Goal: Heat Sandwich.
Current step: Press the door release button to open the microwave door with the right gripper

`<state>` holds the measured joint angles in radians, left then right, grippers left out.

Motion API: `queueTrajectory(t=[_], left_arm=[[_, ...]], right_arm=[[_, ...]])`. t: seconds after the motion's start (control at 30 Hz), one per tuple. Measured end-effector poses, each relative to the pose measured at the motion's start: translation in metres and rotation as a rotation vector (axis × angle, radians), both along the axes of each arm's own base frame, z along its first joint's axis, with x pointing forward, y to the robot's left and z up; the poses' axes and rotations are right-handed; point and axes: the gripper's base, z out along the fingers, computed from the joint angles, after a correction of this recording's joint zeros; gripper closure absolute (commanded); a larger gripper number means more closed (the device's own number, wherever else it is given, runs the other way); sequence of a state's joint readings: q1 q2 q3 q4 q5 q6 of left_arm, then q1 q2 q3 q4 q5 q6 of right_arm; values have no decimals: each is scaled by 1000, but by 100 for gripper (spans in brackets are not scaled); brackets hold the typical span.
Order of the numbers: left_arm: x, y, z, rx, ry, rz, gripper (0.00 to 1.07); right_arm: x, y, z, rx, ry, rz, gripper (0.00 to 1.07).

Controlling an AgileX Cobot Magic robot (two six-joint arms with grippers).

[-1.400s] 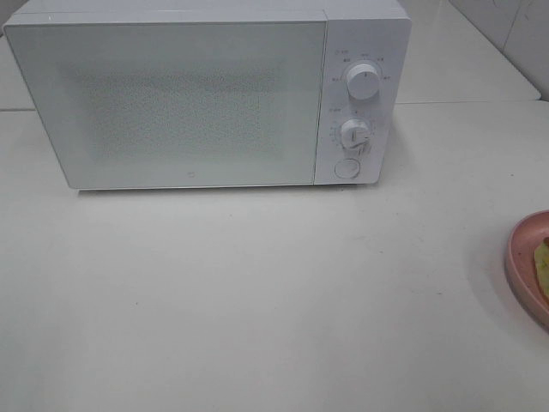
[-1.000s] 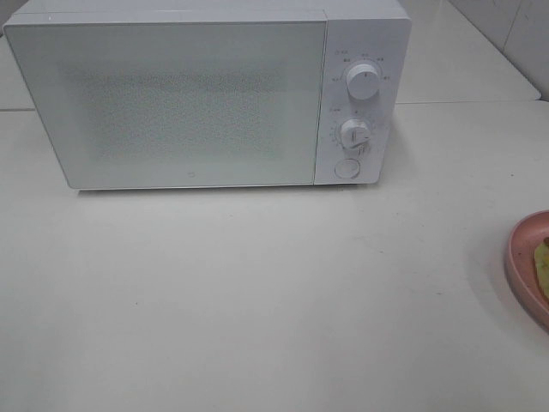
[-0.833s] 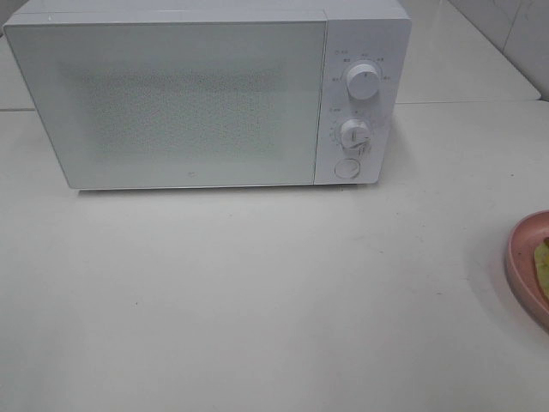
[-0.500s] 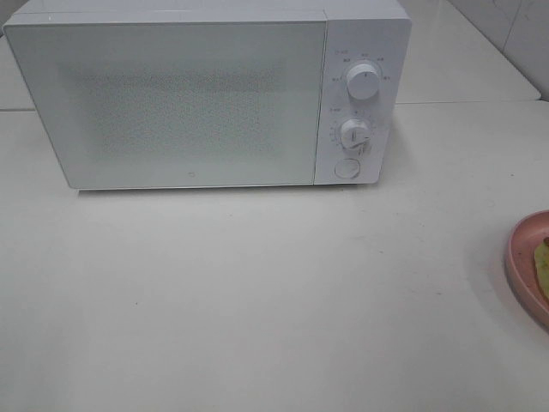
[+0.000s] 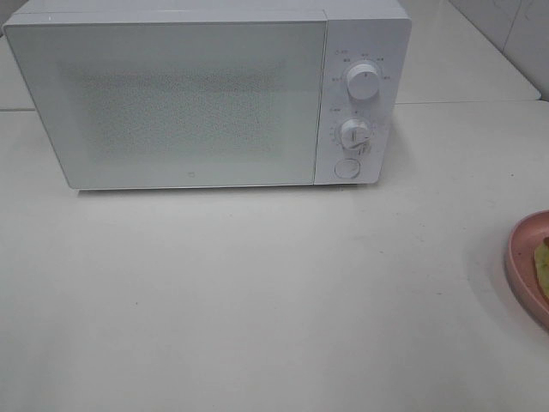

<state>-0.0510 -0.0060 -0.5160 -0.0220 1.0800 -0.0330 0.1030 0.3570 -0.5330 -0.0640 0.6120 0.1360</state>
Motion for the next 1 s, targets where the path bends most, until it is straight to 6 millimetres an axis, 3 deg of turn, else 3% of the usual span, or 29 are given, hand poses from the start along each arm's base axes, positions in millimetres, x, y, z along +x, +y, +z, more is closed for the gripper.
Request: queueTrajectory(t=[0.43, 1.0], left_arm=[[0, 0, 0, 0, 0, 0, 9], [0, 0, 0, 0, 0, 0, 9]], right_arm=[[41, 5, -6, -8, 59, 9, 32], [102, 12, -30, -13, 124, 24, 32]])
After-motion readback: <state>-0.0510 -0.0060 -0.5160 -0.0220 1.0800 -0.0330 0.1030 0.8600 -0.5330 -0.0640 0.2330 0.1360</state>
